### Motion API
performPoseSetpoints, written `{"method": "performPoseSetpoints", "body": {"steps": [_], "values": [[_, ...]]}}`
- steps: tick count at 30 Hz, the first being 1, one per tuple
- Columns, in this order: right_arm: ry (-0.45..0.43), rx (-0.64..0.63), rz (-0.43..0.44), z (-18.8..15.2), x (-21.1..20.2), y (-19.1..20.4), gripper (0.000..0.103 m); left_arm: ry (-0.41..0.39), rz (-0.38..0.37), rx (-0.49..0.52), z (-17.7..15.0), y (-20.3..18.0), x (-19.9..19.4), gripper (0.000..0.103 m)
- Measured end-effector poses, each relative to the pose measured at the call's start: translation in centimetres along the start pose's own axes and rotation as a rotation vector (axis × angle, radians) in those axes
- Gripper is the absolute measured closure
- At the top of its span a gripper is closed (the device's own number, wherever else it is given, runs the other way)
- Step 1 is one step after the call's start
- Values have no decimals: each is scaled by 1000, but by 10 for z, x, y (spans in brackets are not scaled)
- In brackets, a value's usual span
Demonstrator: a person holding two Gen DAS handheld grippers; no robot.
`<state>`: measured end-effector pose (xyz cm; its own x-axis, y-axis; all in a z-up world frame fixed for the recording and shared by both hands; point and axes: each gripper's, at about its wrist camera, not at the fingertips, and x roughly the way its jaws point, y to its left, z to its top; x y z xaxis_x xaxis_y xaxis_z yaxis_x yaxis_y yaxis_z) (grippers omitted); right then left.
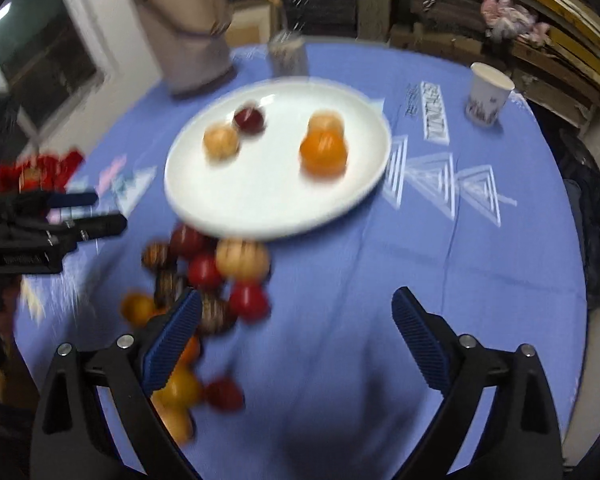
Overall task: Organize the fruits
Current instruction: 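Grasp a striped melon-pear with the left tool while the right tool grasps another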
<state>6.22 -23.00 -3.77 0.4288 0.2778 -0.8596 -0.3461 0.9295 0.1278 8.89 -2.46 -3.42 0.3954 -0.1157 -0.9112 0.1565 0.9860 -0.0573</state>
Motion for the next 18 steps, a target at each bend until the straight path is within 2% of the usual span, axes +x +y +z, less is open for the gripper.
{"method": "performPoseSetpoints", "body": {"steps": [5, 7, 11, 14, 16, 18], "values": [[76, -60, 23, -39, 4, 22, 11, 60, -12, 64, -41, -9, 1, 17], [111, -52, 92, -51, 3, 29, 22, 84, -26, 65, -54, -8, 1, 16], [153, -124, 184, -67, -1, 53, 32, 112, -36, 45, -70, -5, 2, 16], [178, -206, 212, -75, 4, 76, 35, 124, -36, 26, -74, -1, 4, 17], [195, -244, 220, -79, 9, 87, 44, 122, -36, 18, -75, 1, 2, 16], [207, -278, 218, -83, 16, 98, 48, 126, -40, 11, -78, 4, 2, 16]]}}
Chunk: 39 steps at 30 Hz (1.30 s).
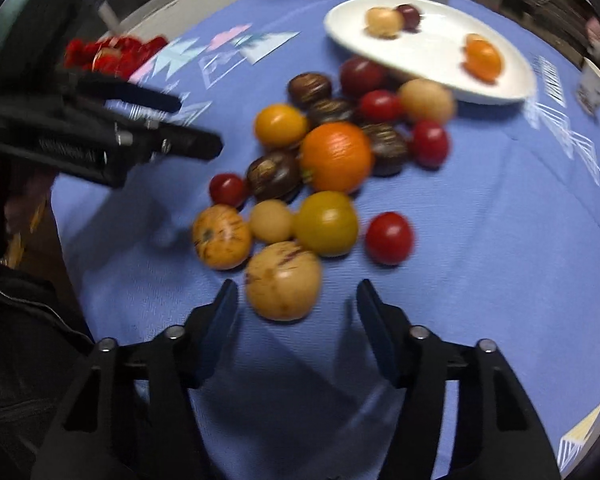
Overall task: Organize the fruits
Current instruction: 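Grasp a striped melon-pear with the left tool while the right tool grasps another, then set both striped melon-pears on the plate and open both tools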
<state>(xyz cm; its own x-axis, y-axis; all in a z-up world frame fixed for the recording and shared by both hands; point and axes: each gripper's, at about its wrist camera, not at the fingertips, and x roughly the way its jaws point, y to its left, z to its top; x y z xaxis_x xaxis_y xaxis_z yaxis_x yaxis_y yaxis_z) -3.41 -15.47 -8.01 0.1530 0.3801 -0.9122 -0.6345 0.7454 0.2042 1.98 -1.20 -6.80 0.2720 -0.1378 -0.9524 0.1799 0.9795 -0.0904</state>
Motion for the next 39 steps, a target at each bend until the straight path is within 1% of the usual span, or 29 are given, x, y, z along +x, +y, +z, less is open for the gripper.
{"method": "performPoseSetpoints", "body": {"steps": [2, 6, 7, 9, 10, 13, 15, 16, 17, 18, 19, 20, 23, 25, 26, 28, 30, 31, 35, 39], "values": [[20, -34, -31, 0, 11, 8, 58, 13, 3, -6, -4, 3, 1, 16], [8, -44, -32, 0, 14, 9, 60, 29, -27, 18, -13, 1, 0, 16], [13, -22, -12, -1, 11, 5, 60, 35, -43, 39, -15, -3, 0, 16], [13, 17, 3, -3, 8, -2, 60, 42, -71, 83, -19, -11, -2, 16], [12, 45, 9, -5, 4, -9, 60, 44, -98, 115, -22, -18, -3, 16], [9, 103, 12, -11, -7, -24, 60, 57, -165, 189, -27, -34, -3, 16], [12, 128, 11, -15, -12, -32, 60, 76, -187, 212, -29, -41, 1, 18], [12, 140, 7, -16, -14, -35, 60, 91, -197, 218, -31, -45, 4, 20], [11, 148, 4, -17, -16, -38, 60, 105, -206, 217, -32, -46, 7, 26], [9, 151, 3, -19, -17, -38, 60, 118, -214, 214, -33, -47, 10, 29], [8, 157, 4, -20, -18, -39, 60, 136, -219, 207, -35, -48, 14, 36], [6, 160, 5, -20, -19, -40, 60, 152, -223, 197, -35, -49, 18, 41], [6, 152, 10, -19, -21, -39, 60, 180, -222, 160, -36, -45, 28, 44], [10, 147, 17, -19, -21, -40, 60, 161, -221, 137, -37, -44, 25, 46], [13, 144, 19, -20, -21, -40, 60, 155, -219, 132, -36, -45, 26, 51], [17, 137, 20, -20, -20, -39, 60, 154, -204, 123, -34, -46, 27, 52], [17, 131, 21, -16, -17, -37, 60, 149, -181, 123, -33, -48, 27, 56], [15, 128, 22, -16, -18, -37, 60, 148, -186, 121, -33, -49, 26, 63], [6, 122, 26, -13, -23, -40, 60, 142, -171, 109, -28, -48, 25, 63], [-23, 130, 38, -7, -34, -44, 60, 92, -180, 103, -24, -35, 1, 63]]}}
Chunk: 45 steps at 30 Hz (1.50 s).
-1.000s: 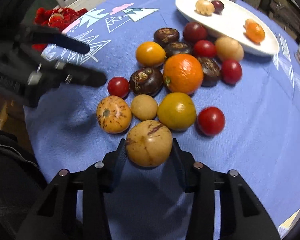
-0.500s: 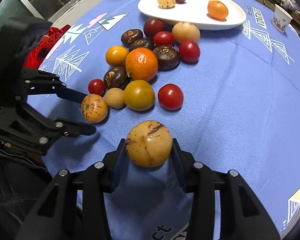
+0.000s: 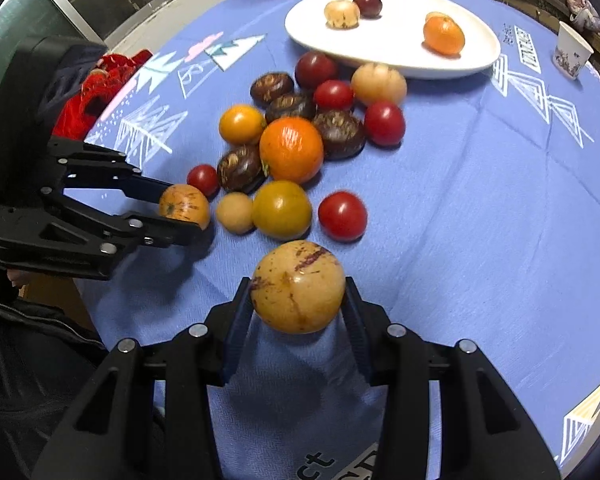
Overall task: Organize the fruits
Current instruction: 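Set both striped melon-pears on the plate and open both tools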
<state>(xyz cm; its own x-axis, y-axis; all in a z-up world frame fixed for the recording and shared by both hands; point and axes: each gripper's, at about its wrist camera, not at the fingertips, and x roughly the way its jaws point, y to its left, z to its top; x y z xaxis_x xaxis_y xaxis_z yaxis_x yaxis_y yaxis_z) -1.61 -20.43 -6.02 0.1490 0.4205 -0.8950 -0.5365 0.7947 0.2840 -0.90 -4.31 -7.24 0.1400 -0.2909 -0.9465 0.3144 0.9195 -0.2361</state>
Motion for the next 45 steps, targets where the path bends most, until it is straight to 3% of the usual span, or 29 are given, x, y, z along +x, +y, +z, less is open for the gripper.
{"method": "performPoseSetpoints", "body": {"steps": [11, 19, 22, 28, 39, 41, 43, 45], "values": [[-144, 33, 22, 48, -38, -17, 59, -169, 35, -29, 28, 14, -62, 63], [-270, 113, 16, 120, -42, -51, 59, -259, 60, -25, 117, 28, -66, 63], [-266, 140, 2, 144, -26, -67, 59, -248, 84, -33, 152, 36, -45, 63], [-219, 177, -36, 169, 11, -87, 59, -179, 96, -64, 189, 51, -2, 63], [-138, 214, -69, 181, 53, -105, 58, -130, 126, -128, 198, 68, 30, 61], [-142, 227, -78, 180, 53, -106, 57, -137, 136, -132, 199, 67, 28, 50], [-164, 234, -81, 177, 45, -106, 49, -153, 139, -131, 198, 66, 22, 43], [-180, 236, -82, 174, 36, -106, 48, -165, 141, -119, 194, 62, 13, 43]]}}
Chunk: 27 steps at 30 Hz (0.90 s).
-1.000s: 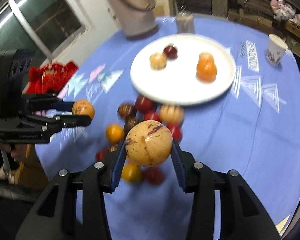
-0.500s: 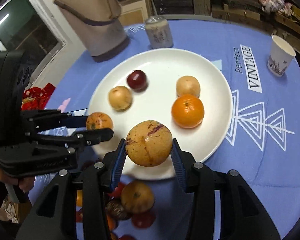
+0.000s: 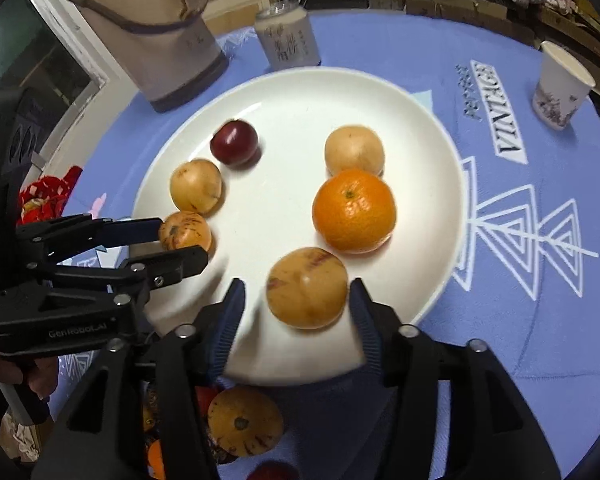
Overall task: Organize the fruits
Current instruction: 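Set both striped melon-pears on the plate and open both tools, then grasp a red tomato with the left tool while the right tool grasps another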
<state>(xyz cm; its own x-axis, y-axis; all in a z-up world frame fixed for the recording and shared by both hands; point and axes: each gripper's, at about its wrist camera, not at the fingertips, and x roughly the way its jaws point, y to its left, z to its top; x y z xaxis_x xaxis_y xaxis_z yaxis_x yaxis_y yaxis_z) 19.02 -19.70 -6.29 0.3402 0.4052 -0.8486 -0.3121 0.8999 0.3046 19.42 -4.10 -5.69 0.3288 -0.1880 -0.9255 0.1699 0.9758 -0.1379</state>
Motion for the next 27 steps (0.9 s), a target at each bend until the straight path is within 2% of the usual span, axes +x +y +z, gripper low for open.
{"method": "performPoseSetpoints", "body": {"steps": [3, 6, 10, 14, 20, 27], "values": [[-18, 16, 13, -7, -18, -2, 47, -14, 15, 10, -7, 0, -14, 43], [-31, 17, 8, -23, -38, -5, 42, -31, 18, 9, -21, 2, -29, 38], [-3, 5, -14, -56, -53, -8, 41, -25, 29, 8, -51, 6, -46, 36], [52, 19, -23, -90, -55, -10, 41, -1, 36, 4, -83, 11, -56, 36], [95, 0, -30, -124, -57, 0, 41, 62, 28, -4, -130, 15, -60, 36], [124, -4, -32, -146, -61, 9, 41, 129, -19, 76, -169, 0, -51, 36]]}}
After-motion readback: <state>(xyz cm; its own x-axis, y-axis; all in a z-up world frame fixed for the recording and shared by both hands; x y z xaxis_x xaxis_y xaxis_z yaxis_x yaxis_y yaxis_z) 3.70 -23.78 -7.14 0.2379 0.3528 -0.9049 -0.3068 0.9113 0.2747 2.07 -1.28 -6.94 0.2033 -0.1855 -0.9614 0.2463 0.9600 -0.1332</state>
